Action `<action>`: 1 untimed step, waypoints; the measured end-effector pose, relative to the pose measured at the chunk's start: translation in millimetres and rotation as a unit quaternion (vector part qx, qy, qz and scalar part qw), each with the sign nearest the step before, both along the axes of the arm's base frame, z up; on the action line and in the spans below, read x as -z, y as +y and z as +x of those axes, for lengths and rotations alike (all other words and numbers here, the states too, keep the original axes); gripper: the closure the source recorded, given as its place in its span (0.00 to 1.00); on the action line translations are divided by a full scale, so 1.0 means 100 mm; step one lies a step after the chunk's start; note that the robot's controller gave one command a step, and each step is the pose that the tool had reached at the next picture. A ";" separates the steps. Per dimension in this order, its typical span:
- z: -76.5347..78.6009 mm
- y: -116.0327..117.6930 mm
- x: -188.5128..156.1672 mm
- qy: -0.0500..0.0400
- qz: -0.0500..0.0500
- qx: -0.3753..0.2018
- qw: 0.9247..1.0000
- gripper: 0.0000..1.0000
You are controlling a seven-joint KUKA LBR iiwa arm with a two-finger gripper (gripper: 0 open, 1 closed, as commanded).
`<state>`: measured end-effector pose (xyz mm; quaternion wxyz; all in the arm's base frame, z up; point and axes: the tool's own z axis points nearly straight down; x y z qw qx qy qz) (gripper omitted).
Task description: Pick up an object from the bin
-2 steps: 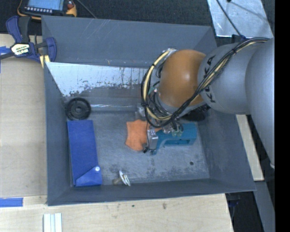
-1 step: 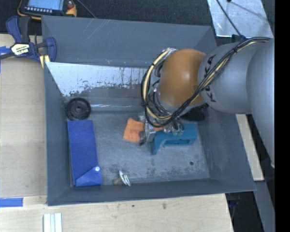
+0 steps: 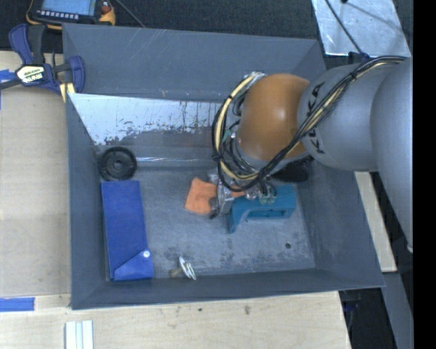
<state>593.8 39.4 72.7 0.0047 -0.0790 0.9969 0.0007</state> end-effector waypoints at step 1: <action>-0.02 0.00 -0.06 0.003 0.000 0.000 1.000 1.00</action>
Offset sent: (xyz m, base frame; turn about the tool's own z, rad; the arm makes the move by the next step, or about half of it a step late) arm 0.0001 -0.0001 0.0184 0.0000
